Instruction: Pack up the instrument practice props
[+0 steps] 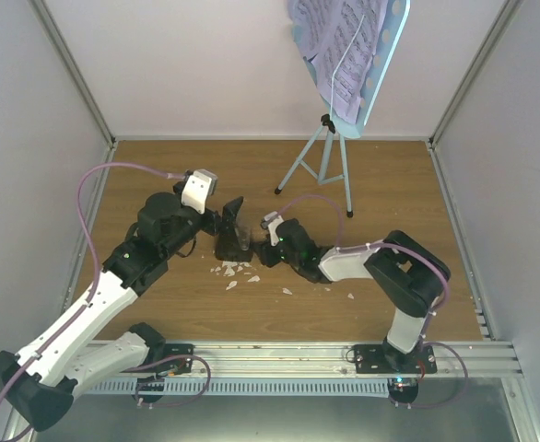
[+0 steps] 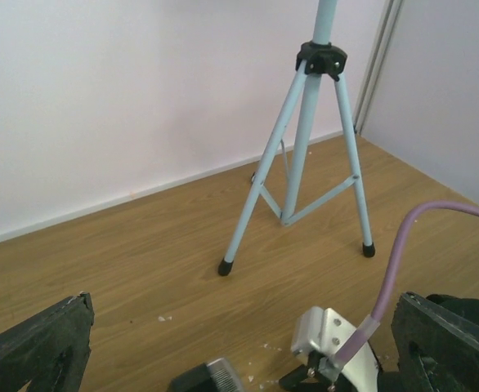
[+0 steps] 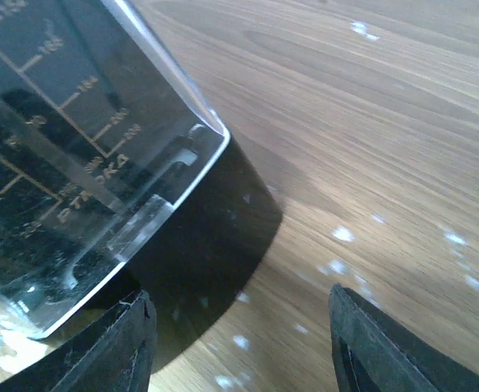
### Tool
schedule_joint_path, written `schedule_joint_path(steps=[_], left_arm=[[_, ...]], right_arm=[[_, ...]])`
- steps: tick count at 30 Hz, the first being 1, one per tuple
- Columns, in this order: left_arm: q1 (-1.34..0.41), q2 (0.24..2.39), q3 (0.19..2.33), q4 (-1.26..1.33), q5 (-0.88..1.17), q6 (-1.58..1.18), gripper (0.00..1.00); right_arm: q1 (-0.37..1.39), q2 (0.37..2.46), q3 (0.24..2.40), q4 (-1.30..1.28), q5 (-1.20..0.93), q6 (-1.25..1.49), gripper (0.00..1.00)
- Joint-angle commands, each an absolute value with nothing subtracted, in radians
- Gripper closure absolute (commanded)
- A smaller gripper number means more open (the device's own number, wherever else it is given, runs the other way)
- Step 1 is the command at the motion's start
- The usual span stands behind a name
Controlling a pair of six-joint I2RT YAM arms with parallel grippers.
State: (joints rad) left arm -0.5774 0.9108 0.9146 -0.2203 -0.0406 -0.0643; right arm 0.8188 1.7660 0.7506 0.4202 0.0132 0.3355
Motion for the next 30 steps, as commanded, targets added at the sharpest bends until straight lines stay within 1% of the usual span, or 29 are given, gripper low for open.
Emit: schedule_joint_path(steps=[1,12,19,27,30], left_arm=[[-0.583,0.892,0.898,-0.174,-0.088,-0.032,0.01],[-0.581,0.842,0.864,-0.141,-0.134,-0.016,0.01],[-0.578,0.812,0.843,-0.119,-0.152,-0.006,0.01],[-0.571,0.810,0.838,-0.118,-0.157,-0.006,0.01],[-0.568,0.808,0.835,-0.118,-0.157,-0.006,0.01]], right_arm=[[0.869,1.849,0.845,0.471,-0.065,0.314,0.41],[0.931,2.057,1.062,0.481,-0.153,0.308,0.43],[0.969,2.189,1.258,0.431,-0.170,0.298,0.44],[0.979,2.290,1.426,0.386,-0.184,0.308,0.44],[0.988,2.288,1.437,0.385,-0.191,0.303,0.43]])
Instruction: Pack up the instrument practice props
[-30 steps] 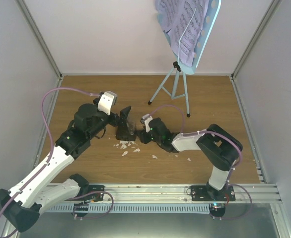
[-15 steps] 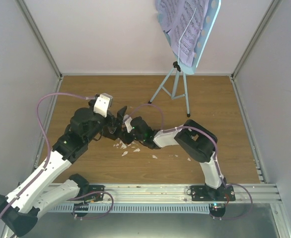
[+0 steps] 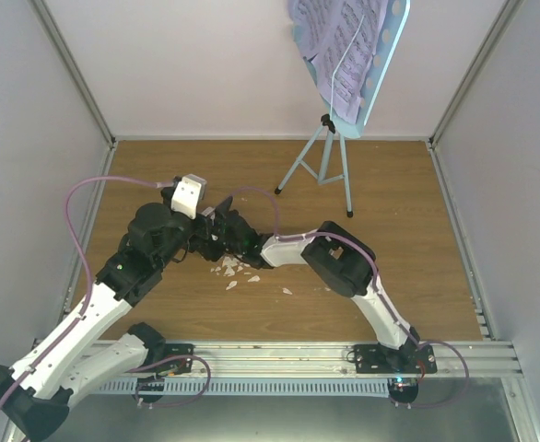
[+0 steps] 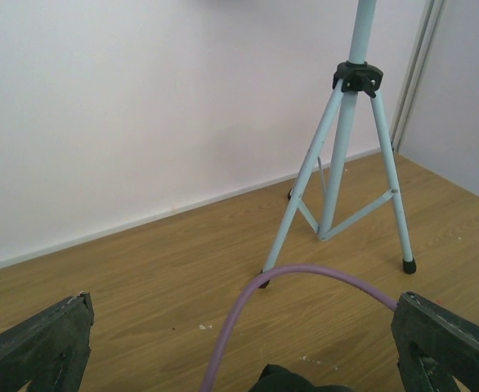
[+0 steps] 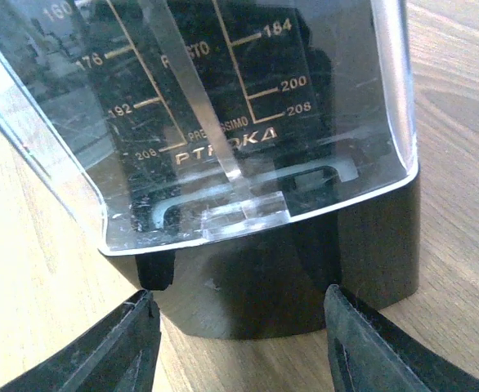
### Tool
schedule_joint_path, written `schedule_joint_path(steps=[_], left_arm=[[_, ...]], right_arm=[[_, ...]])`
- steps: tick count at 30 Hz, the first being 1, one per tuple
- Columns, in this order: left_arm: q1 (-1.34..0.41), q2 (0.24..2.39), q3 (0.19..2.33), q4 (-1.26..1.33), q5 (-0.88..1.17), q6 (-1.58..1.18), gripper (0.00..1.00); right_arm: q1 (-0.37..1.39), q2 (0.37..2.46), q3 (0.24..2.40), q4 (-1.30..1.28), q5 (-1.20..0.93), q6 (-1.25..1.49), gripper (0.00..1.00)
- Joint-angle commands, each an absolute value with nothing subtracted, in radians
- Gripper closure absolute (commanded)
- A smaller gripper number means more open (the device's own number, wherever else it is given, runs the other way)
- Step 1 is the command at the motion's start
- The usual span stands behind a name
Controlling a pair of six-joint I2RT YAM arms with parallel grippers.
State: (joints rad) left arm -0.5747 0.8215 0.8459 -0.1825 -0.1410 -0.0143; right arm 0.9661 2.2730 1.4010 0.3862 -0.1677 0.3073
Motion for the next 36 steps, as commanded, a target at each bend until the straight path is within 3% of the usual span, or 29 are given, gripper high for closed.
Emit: schedule_joint_path(steps=[1,5,11,16,21,27,36], left_arm=[[-0.566,0.807,0.834,-0.117,-0.159,-0.006,0.01],[-0.565,0.803,0.828,-0.111,-0.163,-0.006,0.01],[-0.563,0.841,0.933,-0.142,-0.055,-0.034,0.01],[-0.564,1.000,1.169,-0.277,0.046,-0.030,0.01],[-0.555,0.991,1.089,-0.192,0.009,-0.020,0.01],[-0.550,0.933,0.984,-0.136,-0.044,0.005,0.01],[-0.543,0.889,0.932,-0.100,-0.044,0.015,0.01]], right_arm=[[0.990,2.276,1.429,0.387,-0.190,0.295,0.42],[0.991,2.159,1.340,0.392,-0.166,0.257,0.33],[0.918,1.781,0.988,0.439,-0.141,0.248,0.13],[0.677,1.391,0.698,0.386,-0.137,0.288,0.05],[0.367,1.134,0.612,0.339,-0.218,0.298,0.01],[0.064,1.222,0.723,0.424,-0.458,0.379,0.08],[-0.024,1.505,1.172,0.362,-0.617,0.292,0.16]])
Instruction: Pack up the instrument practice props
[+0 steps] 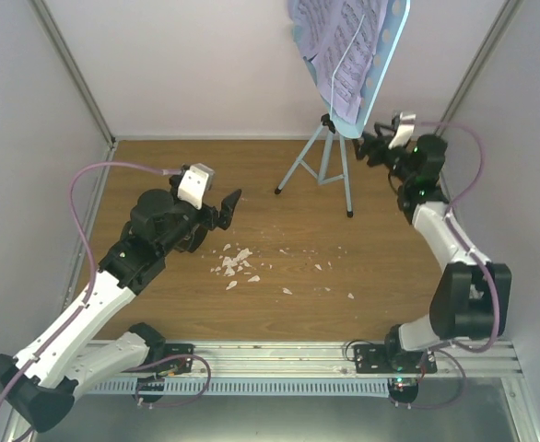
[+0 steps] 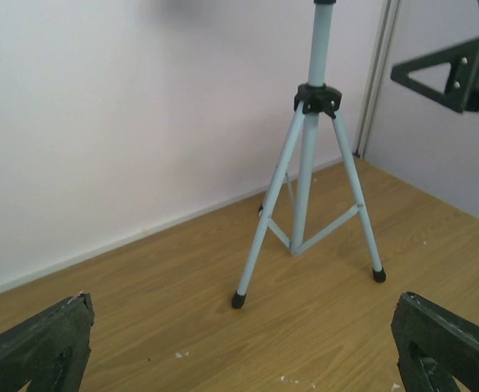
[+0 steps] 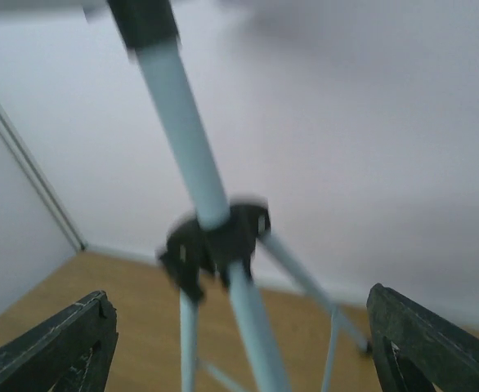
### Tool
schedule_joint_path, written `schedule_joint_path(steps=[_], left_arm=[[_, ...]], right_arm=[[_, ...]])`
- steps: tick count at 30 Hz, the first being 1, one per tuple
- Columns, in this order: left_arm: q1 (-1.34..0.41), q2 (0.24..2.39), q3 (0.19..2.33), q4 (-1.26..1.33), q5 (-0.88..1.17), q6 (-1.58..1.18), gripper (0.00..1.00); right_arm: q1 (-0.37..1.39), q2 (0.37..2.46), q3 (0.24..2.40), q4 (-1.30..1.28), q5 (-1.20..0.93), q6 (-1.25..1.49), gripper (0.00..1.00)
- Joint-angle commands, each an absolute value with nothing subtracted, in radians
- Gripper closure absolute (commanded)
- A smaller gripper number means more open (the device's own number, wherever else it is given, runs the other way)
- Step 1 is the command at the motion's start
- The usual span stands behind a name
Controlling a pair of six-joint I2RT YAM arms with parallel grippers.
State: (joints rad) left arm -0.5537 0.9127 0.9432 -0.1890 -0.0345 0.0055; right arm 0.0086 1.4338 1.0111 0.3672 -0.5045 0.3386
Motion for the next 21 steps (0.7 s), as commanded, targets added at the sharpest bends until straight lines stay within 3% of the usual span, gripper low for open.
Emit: schedule_joint_path(steps=[1,8,16,21], left_arm=[[-0.543,0.886,0.925,-0.094,-0.037,0.014,0.01],[-0.542,0.874,0.911,-0.091,-0.070,0.017,0.01],[-0.542,0.887,0.893,-0.080,-0.061,0.007,0.01],[-0.542,0.894,0.892,-0.080,-0.062,0.005,0.01]], right_arm=[[-0.025,1.533,1.217,0.351,-0.644,0.276,0.16],[-0.023,1.737,1.514,0.170,-0.762,0.184,0.20],[0.015,1.824,1.655,0.144,-0.834,0.106,0.23],[0.056,1.902,1.761,0.129,-0.833,0.102,0.36]])
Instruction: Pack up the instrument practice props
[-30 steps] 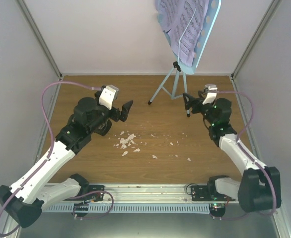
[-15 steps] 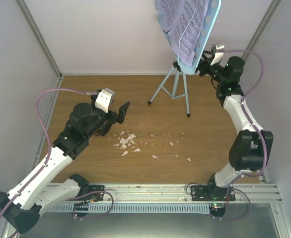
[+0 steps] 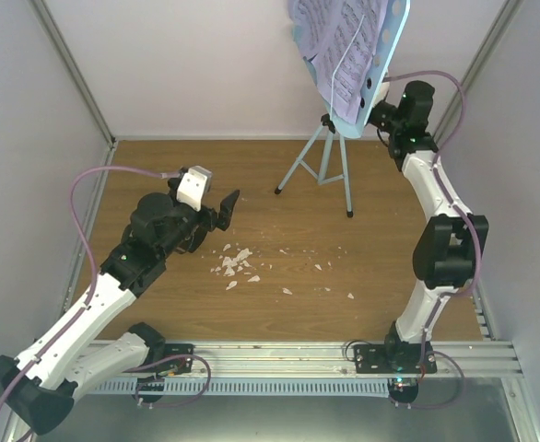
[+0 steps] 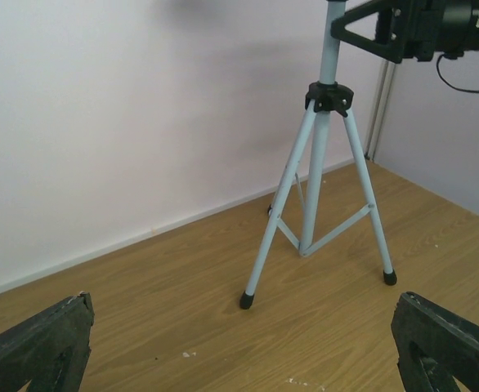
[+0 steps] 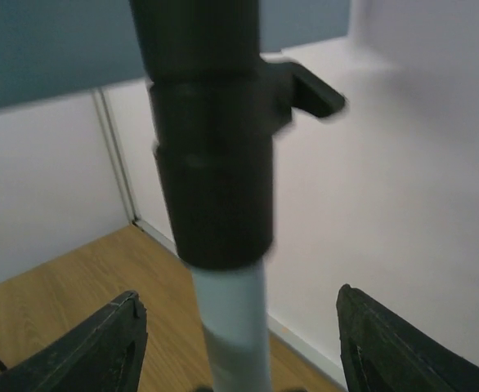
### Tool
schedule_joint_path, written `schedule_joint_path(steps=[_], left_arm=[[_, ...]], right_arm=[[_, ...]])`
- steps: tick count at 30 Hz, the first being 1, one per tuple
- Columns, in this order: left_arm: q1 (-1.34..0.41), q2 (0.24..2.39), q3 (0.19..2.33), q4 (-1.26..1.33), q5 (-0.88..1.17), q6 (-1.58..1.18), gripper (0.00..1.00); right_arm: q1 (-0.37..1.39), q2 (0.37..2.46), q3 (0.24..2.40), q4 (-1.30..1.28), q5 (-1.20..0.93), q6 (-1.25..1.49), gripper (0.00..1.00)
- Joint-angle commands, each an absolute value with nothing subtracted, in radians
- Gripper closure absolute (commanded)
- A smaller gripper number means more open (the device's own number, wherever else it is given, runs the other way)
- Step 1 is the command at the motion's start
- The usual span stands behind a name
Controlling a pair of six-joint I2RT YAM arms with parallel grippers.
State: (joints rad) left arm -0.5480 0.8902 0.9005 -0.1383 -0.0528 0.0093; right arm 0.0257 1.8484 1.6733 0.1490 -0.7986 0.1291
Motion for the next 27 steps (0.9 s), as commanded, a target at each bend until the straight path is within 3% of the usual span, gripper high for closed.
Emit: schedule_joint_path(steps=[1,5,13,27], left_arm=[[-0.542,0.893,0.890,-0.078,-0.063,0.006,0.01],[-0.543,0.890,0.887,-0.077,-0.071,0.008,0.01],[-0.543,0.893,0.887,-0.076,-0.050,0.003,0.01],[-0.545,0.898,0.887,-0.077,-0.041,0.002,0.01]], right_arm=[[0.061,1.915,1.785,0.127,-0.835,0.101,0.40],[0.073,1.941,1.827,0.133,-0.866,0.088,0.64],[0.086,1.903,1.776,0.196,-0.867,0.082,0.99],[0.112,1.687,1.470,0.641,-1.018,0.410,1.00]])
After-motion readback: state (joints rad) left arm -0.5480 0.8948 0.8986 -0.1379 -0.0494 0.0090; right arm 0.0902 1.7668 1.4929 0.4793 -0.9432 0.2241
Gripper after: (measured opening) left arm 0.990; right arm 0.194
